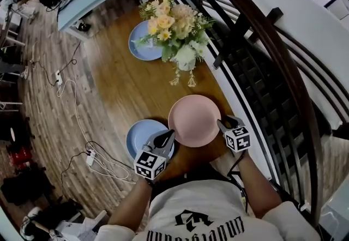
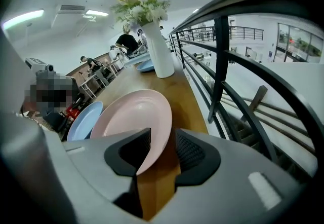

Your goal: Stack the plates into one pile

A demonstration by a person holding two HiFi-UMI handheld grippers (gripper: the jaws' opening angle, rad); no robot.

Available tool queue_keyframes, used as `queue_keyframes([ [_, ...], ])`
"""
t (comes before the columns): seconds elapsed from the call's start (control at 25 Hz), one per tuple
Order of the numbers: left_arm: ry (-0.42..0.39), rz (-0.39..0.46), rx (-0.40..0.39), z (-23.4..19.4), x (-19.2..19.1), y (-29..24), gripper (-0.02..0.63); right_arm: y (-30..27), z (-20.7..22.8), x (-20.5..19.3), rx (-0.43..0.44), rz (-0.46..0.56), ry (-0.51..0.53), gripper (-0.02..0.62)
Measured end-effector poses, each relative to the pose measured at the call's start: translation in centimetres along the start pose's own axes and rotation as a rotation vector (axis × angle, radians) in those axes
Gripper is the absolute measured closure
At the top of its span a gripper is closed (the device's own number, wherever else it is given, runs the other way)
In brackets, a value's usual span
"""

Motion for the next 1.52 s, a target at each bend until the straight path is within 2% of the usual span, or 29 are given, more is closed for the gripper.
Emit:
queue_keyframes([
  [0.24,0.045,-0.026,0.029,-1.3,-0.3,-0.7,0.560,-2.5,0.9,-0.7,0.043,-0.042,-0.051,0.471],
  [0.52,0.067,-0.042,0.048,-1.6,-0.9,-0.6,0.560,-4.1,1.2,-1.1,0.059,-0.085,-0.058,0.475],
  [0.68,0.073,-0.041,0.057,-1.9,-0.8,-0.5,0.560,-4.6,1.4,-1.0,0.062,-0.098,-0.080,0.541],
  [1.2,0.095,-0.045,0.067,-2.5,-1.5,0.4,0.560,-4.1,1.9,-0.3,0.056,-0.043,-0.222,0.577],
  [1.52,0.074,-0.002,0.063,-2.4,-0.8,1.9,0.560,-2.3,1.8,1.7,0.014,0.007,-0.198,0.577],
])
Point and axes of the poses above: the fingertips, and each gripper's own axes: y backward along the fingers, z to its right, x out of its top, the point moved 5 cm from there along y, backward along the fingers, and after that the axes turned 9 degrees about y, right-handed, at the moved point
